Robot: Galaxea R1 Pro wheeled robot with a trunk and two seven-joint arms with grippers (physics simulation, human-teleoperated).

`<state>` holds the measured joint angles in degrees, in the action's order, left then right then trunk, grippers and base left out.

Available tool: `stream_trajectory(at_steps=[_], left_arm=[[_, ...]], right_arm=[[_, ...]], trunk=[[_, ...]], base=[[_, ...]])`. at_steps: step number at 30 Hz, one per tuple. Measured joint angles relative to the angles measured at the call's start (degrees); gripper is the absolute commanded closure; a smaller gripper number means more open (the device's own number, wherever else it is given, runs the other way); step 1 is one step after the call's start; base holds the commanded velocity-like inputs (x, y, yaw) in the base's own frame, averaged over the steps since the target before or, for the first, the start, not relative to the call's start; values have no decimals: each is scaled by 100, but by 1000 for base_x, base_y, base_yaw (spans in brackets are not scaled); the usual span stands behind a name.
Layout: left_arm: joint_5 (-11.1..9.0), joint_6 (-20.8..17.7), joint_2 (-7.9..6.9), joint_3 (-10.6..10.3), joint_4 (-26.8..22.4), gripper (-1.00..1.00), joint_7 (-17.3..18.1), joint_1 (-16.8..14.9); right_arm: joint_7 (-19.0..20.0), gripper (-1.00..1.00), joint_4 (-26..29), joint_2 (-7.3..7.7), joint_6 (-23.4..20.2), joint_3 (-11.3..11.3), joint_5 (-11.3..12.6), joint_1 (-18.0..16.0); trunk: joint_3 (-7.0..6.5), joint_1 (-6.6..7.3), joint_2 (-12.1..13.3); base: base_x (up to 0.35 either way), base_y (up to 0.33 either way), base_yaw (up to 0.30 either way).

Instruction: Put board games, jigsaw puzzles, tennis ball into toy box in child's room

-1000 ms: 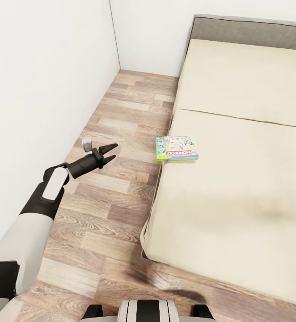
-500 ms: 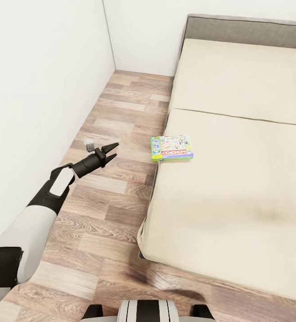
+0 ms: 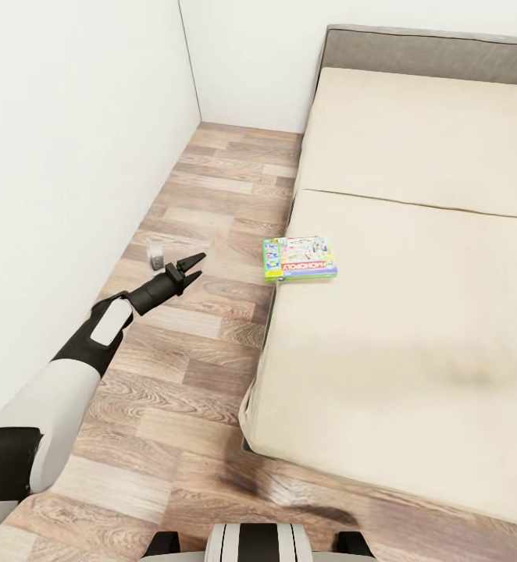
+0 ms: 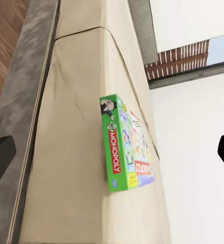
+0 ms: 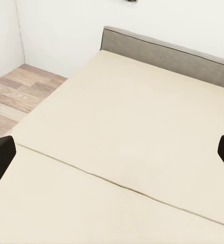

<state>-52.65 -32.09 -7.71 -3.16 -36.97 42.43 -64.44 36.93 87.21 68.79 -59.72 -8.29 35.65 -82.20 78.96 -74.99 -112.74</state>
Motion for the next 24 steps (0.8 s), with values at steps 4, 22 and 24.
stream_trajectory(at_steps=[4,22,24], left_arm=[[-2,40,-13,7,99,-100,12,-2],[6,149,-49,21,802,-100,-32,-235],[6,192,-48,20,924,-100,-36,-285]], right_arm=[[0,-100,6,1,0,3,62,-1],[1,-100,19,183,1,4,185,3],[3,-100,19,229,1,5,195,8]], trunk=[[0,0,0],[0,0,0],[0,0,0]], base=[[0,0,-4],[0,0,-1],[0,0,0]])
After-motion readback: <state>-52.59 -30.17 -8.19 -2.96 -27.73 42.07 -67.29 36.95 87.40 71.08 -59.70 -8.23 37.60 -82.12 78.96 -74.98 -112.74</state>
